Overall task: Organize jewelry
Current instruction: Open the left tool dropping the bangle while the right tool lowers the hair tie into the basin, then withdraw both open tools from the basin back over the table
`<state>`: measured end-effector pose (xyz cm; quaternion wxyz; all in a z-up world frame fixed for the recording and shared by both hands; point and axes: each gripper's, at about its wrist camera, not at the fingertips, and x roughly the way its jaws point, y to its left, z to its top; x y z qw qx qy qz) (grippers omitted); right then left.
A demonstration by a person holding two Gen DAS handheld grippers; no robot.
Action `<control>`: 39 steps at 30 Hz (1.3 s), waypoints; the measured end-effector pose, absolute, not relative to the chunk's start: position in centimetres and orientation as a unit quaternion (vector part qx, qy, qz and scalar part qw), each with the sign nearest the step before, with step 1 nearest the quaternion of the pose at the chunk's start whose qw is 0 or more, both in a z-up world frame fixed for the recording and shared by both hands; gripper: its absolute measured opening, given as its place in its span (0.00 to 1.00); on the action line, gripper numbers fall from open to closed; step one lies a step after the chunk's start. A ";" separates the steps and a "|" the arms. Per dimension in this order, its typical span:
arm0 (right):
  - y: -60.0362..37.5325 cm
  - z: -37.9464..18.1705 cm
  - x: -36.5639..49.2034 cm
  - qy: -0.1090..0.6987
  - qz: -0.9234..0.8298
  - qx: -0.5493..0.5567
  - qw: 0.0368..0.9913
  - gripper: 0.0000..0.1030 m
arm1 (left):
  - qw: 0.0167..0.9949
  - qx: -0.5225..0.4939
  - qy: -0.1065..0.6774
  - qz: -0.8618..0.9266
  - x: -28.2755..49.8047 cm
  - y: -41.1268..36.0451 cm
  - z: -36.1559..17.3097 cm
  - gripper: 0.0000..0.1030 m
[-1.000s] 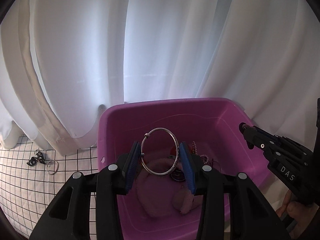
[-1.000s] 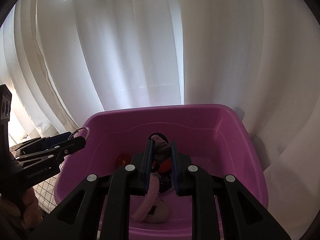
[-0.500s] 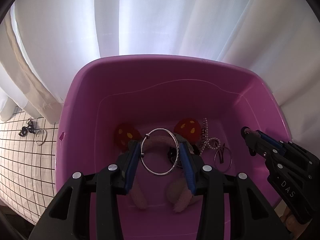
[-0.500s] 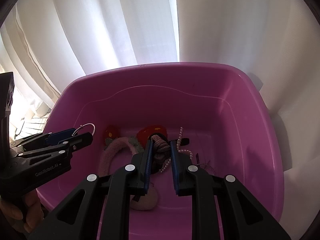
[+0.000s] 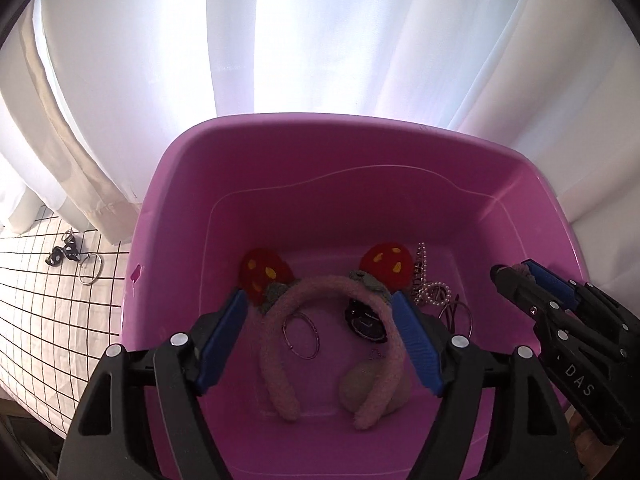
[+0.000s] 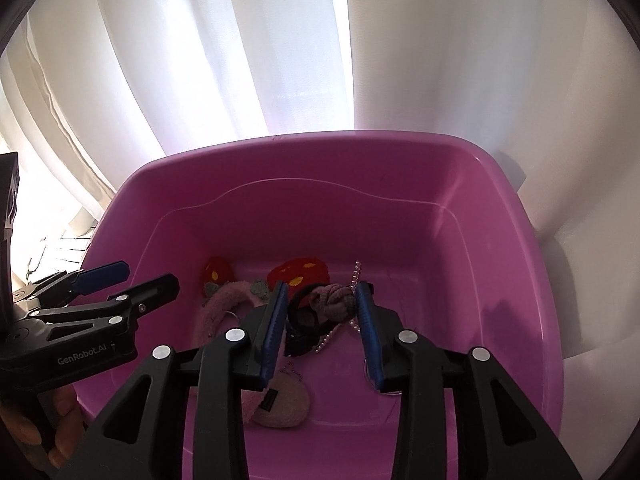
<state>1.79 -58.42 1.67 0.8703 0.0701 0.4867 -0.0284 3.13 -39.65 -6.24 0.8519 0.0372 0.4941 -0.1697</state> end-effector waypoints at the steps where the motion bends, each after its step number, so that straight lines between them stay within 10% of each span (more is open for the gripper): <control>1: -58.5 1.7 1.7 0.486 -0.030 0.070 0.871 0.34 | 0.852 0.038 0.493 -0.170 3.2 -39.7 -6.1 0.72; 20: -58.6 3.0 1.1 0.469 -0.028 0.077 0.880 0.54 | 0.860 0.037 0.481 -0.165 2.5 -39.3 -4.4 0.72; 39: -57.9 5.3 0.7 0.443 -0.001 0.098 0.891 0.67 | 0.895 0.051 0.417 -0.151 0.7 -37.0 0.4 0.92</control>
